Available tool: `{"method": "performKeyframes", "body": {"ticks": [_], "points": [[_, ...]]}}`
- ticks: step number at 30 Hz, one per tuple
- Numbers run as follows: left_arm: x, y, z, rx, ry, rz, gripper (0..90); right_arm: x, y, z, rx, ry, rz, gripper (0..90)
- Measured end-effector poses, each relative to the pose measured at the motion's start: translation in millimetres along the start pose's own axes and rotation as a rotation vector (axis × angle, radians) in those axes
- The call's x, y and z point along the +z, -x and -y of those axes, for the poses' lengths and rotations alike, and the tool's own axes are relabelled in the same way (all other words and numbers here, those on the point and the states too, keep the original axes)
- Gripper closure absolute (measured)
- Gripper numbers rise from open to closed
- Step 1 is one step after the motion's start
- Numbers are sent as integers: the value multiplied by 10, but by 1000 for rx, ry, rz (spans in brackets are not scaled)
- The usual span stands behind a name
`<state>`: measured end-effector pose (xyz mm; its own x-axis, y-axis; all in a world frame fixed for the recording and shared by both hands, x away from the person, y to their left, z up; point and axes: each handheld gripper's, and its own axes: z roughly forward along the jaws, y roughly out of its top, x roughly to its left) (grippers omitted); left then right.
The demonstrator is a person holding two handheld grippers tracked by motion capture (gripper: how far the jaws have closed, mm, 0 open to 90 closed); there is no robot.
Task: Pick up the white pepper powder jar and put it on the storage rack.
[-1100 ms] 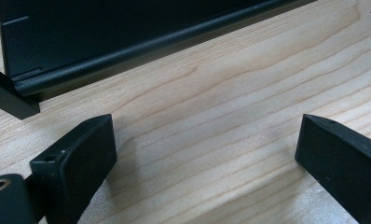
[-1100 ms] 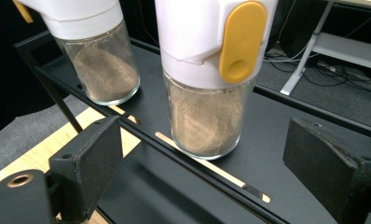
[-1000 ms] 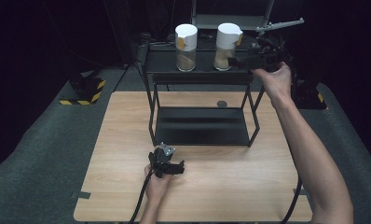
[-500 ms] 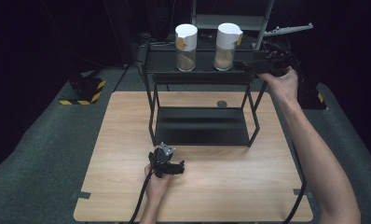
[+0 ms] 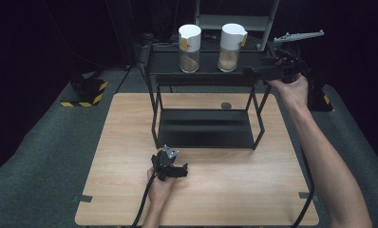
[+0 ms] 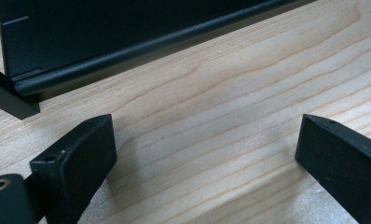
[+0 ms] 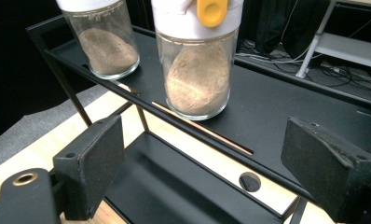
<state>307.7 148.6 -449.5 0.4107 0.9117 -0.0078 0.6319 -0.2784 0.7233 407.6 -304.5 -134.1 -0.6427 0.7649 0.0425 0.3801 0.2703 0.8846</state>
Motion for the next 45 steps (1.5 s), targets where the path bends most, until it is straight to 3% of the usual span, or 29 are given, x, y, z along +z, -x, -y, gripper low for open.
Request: {"method": "performKeyframes", "body": {"ticks": [14,45], "points": [[1,1,2,1,1,-1,51,-72,41,254,-8,0,-39,131],[0,0,0,0,0,0,51,-57,117,663,6,-21,-47,131]]}}
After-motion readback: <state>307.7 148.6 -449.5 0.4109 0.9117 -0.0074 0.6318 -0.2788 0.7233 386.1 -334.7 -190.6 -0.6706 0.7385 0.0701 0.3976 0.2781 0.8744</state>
